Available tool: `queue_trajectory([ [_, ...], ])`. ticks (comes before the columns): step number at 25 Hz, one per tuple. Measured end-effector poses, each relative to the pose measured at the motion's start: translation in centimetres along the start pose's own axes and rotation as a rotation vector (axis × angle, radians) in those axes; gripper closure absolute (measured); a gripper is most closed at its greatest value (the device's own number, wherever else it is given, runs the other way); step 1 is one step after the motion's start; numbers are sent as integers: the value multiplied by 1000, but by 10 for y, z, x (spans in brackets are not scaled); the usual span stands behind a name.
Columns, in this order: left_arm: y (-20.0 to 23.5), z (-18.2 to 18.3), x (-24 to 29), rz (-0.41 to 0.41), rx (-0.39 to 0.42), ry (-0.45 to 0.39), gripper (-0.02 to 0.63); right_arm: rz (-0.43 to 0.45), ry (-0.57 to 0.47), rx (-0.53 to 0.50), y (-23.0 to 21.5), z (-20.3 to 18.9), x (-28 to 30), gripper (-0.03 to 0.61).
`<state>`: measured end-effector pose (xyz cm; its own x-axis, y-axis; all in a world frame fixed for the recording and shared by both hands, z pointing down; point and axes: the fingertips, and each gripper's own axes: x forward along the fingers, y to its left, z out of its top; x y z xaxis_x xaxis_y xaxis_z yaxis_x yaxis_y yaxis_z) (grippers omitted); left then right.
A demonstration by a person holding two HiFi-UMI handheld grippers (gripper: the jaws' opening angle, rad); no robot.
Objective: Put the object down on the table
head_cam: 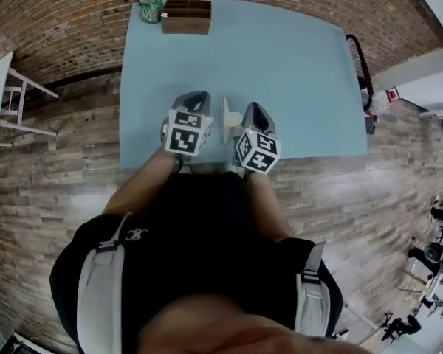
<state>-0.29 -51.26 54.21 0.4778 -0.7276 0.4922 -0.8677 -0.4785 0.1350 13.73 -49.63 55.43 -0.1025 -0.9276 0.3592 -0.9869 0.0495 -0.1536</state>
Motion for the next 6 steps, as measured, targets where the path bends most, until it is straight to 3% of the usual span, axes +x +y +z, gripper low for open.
queue_trajectory([
  [6,3,-7,1,-5,-9,15,615,-2,9,-3,0,-3,1,566],
])
